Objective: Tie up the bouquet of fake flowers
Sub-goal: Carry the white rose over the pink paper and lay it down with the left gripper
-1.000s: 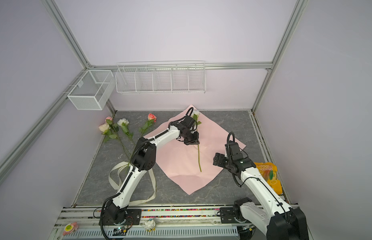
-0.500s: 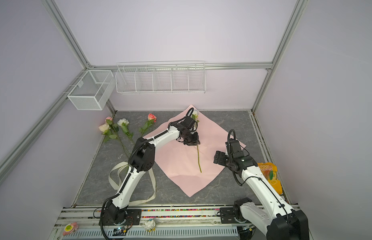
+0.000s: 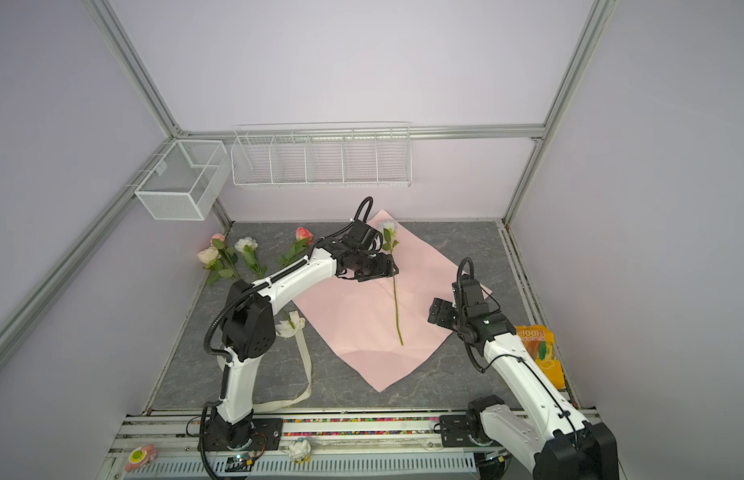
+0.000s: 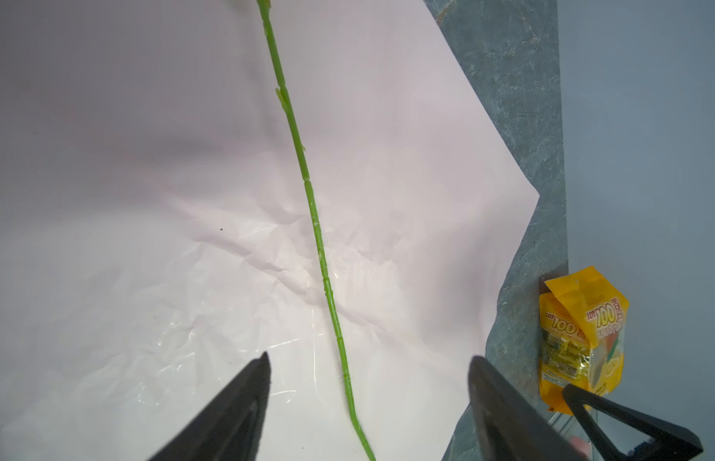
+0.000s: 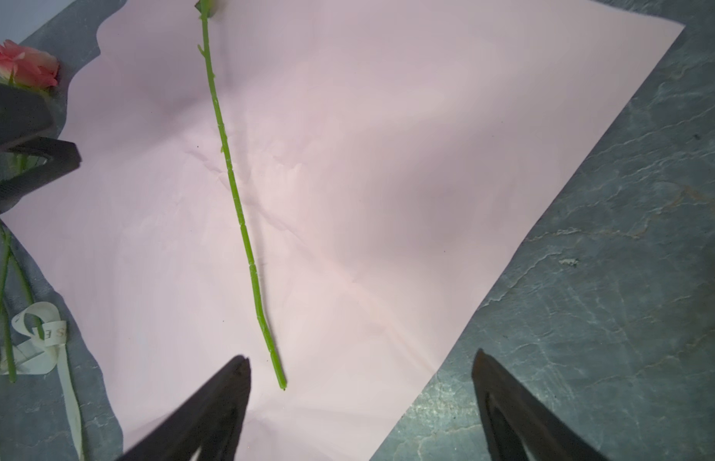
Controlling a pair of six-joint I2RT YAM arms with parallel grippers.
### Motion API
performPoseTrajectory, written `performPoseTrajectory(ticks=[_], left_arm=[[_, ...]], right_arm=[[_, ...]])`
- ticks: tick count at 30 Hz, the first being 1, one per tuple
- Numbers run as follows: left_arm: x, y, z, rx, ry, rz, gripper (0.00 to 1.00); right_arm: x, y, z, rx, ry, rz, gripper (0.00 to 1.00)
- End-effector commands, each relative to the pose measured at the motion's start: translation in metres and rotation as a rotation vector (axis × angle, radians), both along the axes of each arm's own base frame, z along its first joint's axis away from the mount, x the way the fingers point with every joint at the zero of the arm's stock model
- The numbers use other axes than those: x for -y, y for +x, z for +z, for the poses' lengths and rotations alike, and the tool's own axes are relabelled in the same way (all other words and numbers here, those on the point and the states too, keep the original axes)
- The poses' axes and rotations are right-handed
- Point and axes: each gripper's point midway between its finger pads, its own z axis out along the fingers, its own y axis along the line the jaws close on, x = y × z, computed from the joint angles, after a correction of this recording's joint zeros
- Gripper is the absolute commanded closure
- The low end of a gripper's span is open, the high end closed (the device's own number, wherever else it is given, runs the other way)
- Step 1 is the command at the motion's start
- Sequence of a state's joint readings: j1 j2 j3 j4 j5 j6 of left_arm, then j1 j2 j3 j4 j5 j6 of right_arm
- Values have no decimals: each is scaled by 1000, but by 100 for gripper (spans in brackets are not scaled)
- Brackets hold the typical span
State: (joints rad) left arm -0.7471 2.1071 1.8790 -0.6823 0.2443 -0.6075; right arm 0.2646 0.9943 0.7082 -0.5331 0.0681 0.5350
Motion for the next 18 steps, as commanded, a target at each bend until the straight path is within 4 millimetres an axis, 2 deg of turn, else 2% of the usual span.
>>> performPoseTrajectory(ticks=[1, 3, 5, 8, 11, 13, 16, 18], left_arm=[[-9, 4, 16, 77, 36, 21, 19], [-14, 2, 27, 92, 17, 32, 19], [-22, 1, 35, 109, 13, 40, 19], [-30, 8, 46, 150, 6, 44, 20], [-38, 13, 47, 129, -5, 52, 23], [-49, 17, 44, 130, 11, 73, 25], [-70, 23, 41, 119, 21, 110, 31], [-95, 29, 42, 132, 57, 155, 35]], right_arm=[[15, 5, 17, 53, -27, -65, 11], [12, 4, 24, 64, -19, -38, 11], [19, 0, 35, 69, -44, -55, 11], [6, 2, 54, 133, -26, 50, 10], [15, 0, 53, 151, -65, 29, 11], [10, 1, 52, 173, -44, 54, 11], [1, 2, 47, 166, -4, 82, 10], [1, 4, 39, 148, -14, 84, 9]])
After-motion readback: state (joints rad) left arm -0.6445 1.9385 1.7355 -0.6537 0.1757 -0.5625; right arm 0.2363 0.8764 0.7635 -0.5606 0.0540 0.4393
